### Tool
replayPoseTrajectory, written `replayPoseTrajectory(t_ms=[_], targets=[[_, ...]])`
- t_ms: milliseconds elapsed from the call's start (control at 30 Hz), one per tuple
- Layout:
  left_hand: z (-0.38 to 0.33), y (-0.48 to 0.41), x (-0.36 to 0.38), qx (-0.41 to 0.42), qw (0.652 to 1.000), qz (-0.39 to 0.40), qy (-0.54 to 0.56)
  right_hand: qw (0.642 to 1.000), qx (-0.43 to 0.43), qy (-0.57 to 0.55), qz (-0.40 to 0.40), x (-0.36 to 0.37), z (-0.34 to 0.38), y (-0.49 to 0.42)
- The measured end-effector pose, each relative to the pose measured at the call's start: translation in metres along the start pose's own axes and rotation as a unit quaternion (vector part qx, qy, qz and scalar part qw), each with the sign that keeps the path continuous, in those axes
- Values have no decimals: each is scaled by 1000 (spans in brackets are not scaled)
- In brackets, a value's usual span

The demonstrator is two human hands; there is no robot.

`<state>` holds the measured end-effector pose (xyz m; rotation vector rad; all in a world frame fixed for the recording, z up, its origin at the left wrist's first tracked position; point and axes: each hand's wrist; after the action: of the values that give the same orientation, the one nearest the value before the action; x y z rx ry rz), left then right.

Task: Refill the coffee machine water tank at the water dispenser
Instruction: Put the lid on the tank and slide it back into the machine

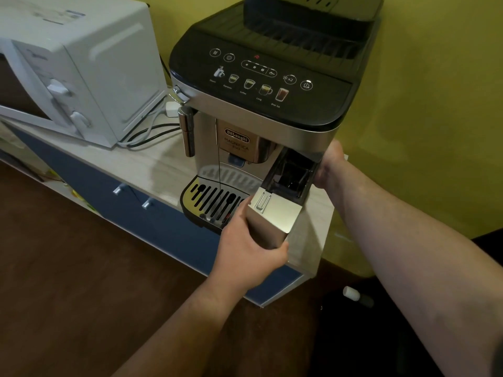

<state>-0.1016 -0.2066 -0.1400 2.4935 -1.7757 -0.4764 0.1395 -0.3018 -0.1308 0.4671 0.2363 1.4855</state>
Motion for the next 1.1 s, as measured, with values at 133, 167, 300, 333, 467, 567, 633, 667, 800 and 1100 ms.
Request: replayPoseTrajectory(t_ms=[133, 167, 300, 333, 467, 567, 633, 667, 800, 1100], targets=[[-3, -4, 3, 6, 1000, 5, 3, 1000, -1, -1, -12, -2, 3, -1], [-3, -4, 3, 3, 1000, 9, 5, 1000, -1, -3, -6, -4, 1, 1], [-4, -1, -6, 0, 1000, 23, -8, 997, -68, 30, 26, -7, -13, 33], [0, 3, -8, -1, 1000, 16, -12, 995, -86, 31, 31, -6, -17, 44], [8, 24, -5, -15, 999, -16, 29, 995, -98, 8, 34, -3, -29, 70], [4, 28, 6, -24, 999, -9, 35, 996, -82, -19, 31, 2, -32, 74], [-1, 26, 10, -33, 999, -9, 43, 996, -87, -25, 26, 4, -33, 73], [-1, 25, 11, -36, 998, -8, 44, 995, -90, -24, 28, 4, -33, 71], [-6, 16, 14, -40, 998, -3, 39, 995, -91, -27, 38, 3, -27, 66], [-15, -4, 25, -39, 998, -7, 41, 993, -106, 4, 43, 2, -14, 45]])
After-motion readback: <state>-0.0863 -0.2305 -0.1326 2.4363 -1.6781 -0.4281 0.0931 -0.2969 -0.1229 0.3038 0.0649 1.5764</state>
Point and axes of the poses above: each hand's wrist, its own y-axis away from the middle knuckle, its own x-axis out of the palm, z = x × y, and after that the axes turned 8 degrees about -x, right-handed
